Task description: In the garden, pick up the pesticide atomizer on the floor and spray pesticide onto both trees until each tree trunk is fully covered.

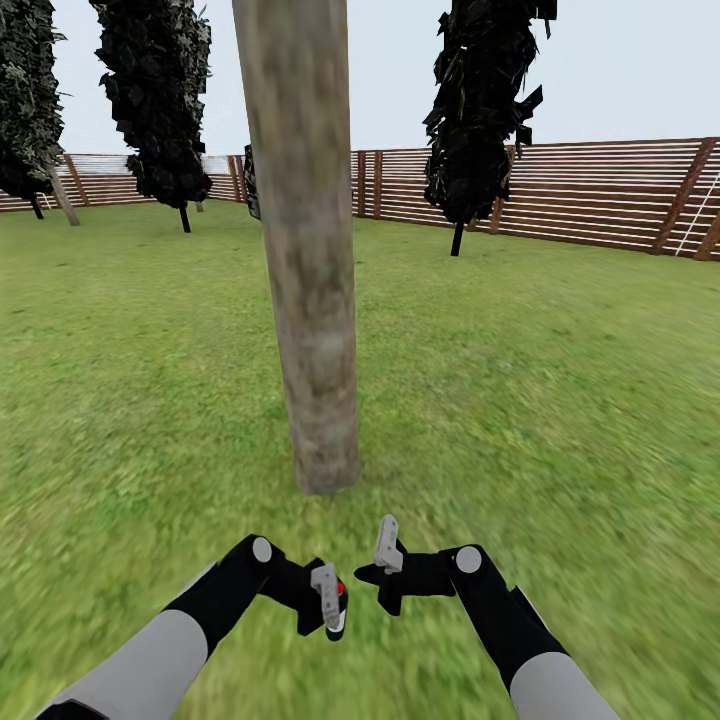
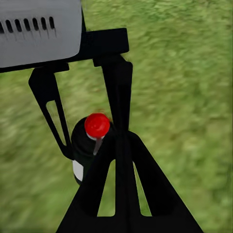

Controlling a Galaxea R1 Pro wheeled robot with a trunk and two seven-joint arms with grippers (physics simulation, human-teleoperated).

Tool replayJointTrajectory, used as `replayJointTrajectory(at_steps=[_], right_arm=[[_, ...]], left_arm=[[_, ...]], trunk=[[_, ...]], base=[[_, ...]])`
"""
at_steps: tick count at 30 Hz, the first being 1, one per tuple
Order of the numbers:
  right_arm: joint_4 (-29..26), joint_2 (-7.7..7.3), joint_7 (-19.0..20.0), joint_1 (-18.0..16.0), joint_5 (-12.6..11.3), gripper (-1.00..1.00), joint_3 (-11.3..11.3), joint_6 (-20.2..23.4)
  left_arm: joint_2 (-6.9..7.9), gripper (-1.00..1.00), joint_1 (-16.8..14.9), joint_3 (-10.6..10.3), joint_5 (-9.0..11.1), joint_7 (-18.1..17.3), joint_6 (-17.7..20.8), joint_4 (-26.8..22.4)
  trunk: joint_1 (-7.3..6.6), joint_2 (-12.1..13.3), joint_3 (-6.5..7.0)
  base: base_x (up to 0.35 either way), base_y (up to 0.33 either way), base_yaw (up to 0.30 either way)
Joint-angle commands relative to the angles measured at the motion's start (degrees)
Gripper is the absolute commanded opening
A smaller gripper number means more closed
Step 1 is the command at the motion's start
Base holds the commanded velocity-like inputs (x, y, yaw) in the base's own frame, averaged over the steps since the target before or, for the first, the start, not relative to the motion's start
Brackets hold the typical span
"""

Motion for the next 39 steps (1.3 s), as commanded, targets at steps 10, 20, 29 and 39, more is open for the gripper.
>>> replayJointTrajectory(at_steps=[10, 20, 29, 39], right_arm=[[0.0, 0.03, 0.0, 0.0, 0.6, -1.0, -0.1, -0.6], [0.0, 0.03, 0.0, 0.0, 0.6, -1.0, -0.1, -0.6], [0.1, 0.03, 0.0, 0.0, 0.7, -1.0, -0.1, -0.6], [0.1, 0.03, 0.0, 0.0, 0.7, -1.0, -0.1, -0.6]], left_arm=[[0.07, -1.0, 0.0, -0.3, -0.3, -0.2, 0.1, -1.8], [0.0, -1.0, 0.0, -0.2, -0.2, -0.4, 0.0, -3.0], [-0.01, -1.0, 0.1, -0.2, -0.1, -0.5, -0.1, -3.2], [-0.4, -1.0, 0.1, -0.2, 0.0, -0.6, -0.2, -3.2]], trunk=[[-0.01, 0.0, -0.05], [-0.01, 0.0, -0.05], [-0.01, 0.0, -0.05], [-0.01, 0.0, -0.05]], base=[[0.0, 0.0, 0.0], [0.0, 0.0, 0.0], [0.0, 0.0, 0.0], [0.0, 0.0, 0.0]])
